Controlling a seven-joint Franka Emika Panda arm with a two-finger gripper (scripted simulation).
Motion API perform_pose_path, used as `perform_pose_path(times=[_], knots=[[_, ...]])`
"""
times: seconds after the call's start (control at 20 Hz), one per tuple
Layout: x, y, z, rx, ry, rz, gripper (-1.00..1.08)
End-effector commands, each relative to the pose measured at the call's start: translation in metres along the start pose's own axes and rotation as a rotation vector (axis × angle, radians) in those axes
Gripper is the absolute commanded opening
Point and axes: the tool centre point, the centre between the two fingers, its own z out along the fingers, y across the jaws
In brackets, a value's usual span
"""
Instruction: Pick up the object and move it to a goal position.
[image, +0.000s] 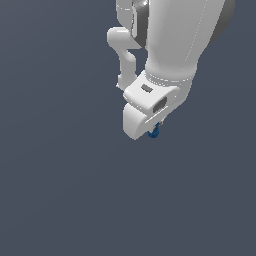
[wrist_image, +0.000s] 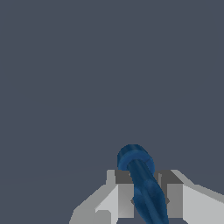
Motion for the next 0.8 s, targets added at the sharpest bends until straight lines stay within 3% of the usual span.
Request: perform_pose_path(times=[0.0,0.75], knots=[[0.004,0.001,-0.011,0.001,-0.001,0.0,-1.0],[0.012,0.004,-0.031,0.0,-0.001,0.001,-1.0]])
